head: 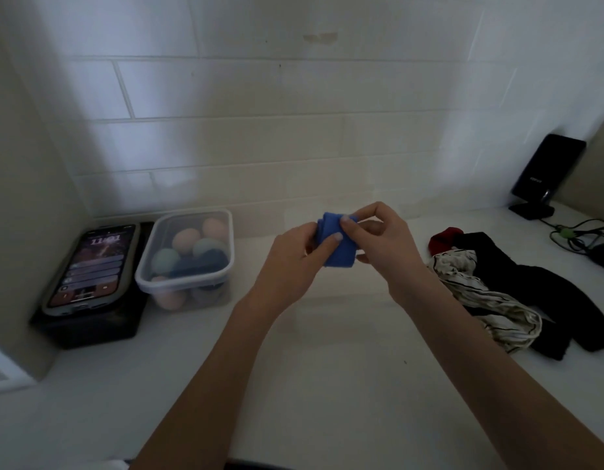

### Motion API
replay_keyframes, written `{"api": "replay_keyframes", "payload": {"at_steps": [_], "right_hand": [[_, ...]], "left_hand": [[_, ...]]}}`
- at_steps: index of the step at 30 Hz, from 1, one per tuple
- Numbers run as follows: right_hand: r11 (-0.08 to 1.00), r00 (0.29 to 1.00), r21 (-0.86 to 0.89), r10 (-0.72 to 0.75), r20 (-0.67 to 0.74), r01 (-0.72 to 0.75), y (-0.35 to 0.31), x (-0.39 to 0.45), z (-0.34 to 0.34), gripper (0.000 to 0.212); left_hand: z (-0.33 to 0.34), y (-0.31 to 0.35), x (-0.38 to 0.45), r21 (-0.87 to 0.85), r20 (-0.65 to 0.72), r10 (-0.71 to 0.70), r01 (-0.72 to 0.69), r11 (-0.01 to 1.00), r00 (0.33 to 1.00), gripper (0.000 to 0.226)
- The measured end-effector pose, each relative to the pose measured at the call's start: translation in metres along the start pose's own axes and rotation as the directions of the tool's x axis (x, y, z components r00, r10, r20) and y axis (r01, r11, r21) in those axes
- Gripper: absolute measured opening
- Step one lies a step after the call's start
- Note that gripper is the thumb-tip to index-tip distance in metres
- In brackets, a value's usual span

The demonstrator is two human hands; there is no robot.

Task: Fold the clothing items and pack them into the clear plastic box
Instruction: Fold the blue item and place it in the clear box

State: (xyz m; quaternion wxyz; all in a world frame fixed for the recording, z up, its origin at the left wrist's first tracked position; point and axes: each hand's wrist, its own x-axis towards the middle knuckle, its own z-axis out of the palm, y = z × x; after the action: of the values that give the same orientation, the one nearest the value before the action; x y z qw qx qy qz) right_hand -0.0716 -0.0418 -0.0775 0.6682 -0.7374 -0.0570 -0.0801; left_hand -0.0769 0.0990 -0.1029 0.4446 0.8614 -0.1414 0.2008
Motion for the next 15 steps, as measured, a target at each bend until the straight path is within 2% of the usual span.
{"api": "replay_keyframes", "payload": {"at_steps": [2,7,10,15], "right_hand": [[0.998,0.999,-0.040,0.042,0.034,-0.040,0.004,-0.007,-0.001,0.023],[0.938,0.987,-0.345,0.084,0.140,-0.031,0.010,-0.022,-0.001,0.028],[0.895,0.970,-0.442,0.151,0.189,-0.053,0.014,-0.031,0.002,0.025],[0.831,0.925,-0.555,0.242,0.292,-0.042,0.015,-0.037,0.007,0.008]], "left_hand": [[-0.001,-0.004,-0.009,0.108,-0.073,0.039,-0.031,0.994,0.997,0.019],[-0.005,-0.013,-0.035,0.156,-0.176,0.095,-0.067,0.986,0.980,0.019],[-0.011,-0.016,-0.049,0.180,-0.215,-0.020,0.060,0.982,0.976,0.013],[-0.010,-0.010,-0.055,0.084,-0.130,-0.149,0.161,0.983,0.980,0.010]]}}
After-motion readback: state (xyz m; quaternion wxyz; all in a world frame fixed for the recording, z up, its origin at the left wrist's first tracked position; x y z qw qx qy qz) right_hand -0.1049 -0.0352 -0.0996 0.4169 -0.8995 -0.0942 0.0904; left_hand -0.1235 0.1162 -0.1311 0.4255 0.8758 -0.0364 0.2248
